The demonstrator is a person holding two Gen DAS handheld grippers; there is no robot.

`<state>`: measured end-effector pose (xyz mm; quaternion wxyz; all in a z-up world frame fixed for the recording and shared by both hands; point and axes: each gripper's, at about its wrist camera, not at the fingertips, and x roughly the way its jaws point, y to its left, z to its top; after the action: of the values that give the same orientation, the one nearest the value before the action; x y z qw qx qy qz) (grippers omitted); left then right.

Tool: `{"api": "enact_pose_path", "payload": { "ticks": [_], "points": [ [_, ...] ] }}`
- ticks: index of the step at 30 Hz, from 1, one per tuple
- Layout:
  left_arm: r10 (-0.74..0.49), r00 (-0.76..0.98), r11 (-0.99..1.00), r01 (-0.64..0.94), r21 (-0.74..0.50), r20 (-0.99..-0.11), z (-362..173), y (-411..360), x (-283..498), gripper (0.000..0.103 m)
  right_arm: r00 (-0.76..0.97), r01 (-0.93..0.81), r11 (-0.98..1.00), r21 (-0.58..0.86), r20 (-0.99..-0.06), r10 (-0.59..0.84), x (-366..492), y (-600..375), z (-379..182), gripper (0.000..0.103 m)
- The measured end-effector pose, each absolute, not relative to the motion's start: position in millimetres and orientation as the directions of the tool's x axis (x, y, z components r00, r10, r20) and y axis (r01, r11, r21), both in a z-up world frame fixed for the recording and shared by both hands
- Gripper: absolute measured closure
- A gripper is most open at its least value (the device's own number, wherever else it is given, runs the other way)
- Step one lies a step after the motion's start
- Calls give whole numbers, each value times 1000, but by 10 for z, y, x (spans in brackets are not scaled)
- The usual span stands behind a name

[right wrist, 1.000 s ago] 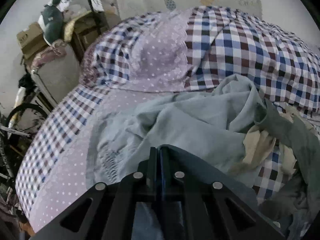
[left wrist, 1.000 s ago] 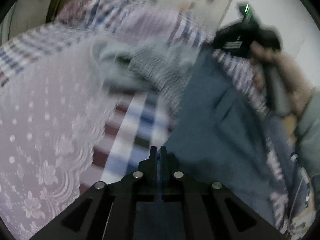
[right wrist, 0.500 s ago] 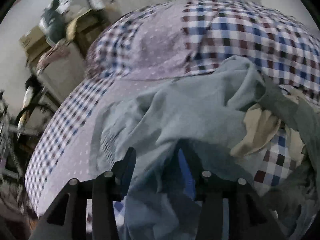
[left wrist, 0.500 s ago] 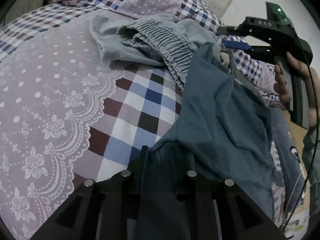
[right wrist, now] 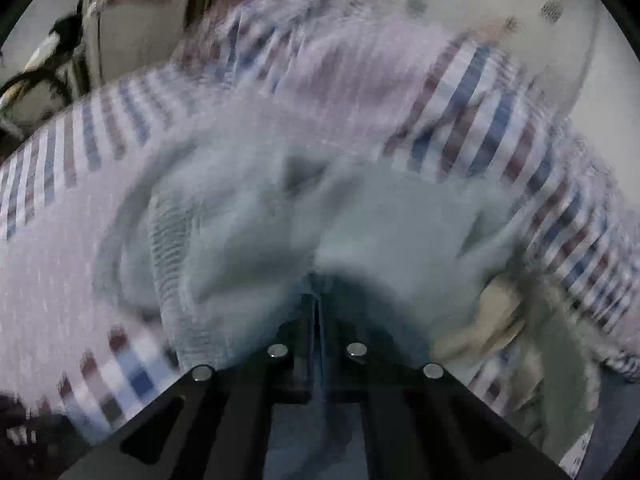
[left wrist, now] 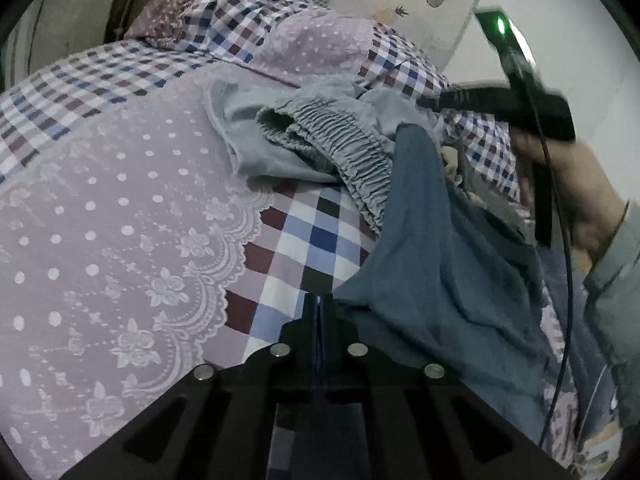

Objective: Fold clothes

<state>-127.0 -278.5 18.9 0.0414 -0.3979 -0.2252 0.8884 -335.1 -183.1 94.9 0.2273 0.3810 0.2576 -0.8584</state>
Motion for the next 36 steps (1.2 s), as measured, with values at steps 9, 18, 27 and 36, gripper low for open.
{"api": "enact_pose_path", "payload": {
  "ticks": [9, 18, 27, 36],
  "points": [
    [194, -614, -894, 211, -396, -765, -3, -2959, -1299, 102, -641, 545, -785, -294, -749, -165, -3334, -1953, 1028, 103],
    [329, -643, -828, 156, -538, -692, -18, -3161, -1145, 62, -622, 446, -889, -102, -750, -226, -3016, -779, 1518, 67],
    [280, -632, -936, -14, -351, -722, 186, -2760, -1259, 46, -599, 291, -950, 113, -753, -273, -2038, 871, 1376, 64],
    [78, -675, -979, -192, 73, -734, 276, -2185, -1242, 47, -673, 199, -969, 147, -698, -244, -597, 1993, 1115, 61]
  ]
}}
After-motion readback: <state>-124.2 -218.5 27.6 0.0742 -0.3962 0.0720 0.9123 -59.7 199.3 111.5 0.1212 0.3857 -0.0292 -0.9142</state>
